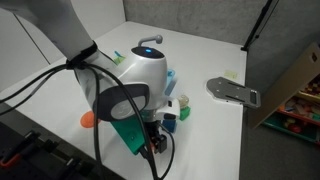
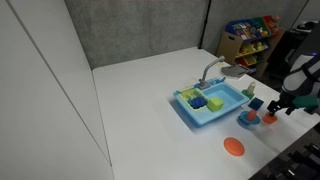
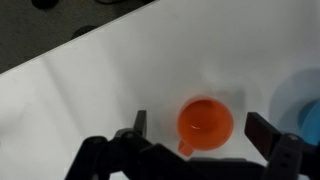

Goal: Pick up the orange mug and put it in the sink

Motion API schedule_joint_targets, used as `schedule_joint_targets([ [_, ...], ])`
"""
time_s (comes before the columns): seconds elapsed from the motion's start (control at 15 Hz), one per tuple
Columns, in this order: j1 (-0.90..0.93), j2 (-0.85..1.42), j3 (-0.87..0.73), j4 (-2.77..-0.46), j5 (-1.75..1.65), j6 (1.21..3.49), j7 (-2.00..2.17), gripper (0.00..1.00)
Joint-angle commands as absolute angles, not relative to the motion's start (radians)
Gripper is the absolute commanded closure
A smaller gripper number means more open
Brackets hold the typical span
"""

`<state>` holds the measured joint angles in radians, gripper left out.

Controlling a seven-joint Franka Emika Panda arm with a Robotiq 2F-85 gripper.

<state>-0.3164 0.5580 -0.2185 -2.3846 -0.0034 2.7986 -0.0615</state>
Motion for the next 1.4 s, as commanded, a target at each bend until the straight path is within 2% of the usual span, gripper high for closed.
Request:
schedule_joint_targets([
  [0.0, -0.32, 0.598, -0.207, -2.345, 0.006, 2.808, -0.066, 0.0],
  [1.33, -0.314, 0.714, -0.168, -2.25, 0.03, 2.824, -0.052, 0.0],
])
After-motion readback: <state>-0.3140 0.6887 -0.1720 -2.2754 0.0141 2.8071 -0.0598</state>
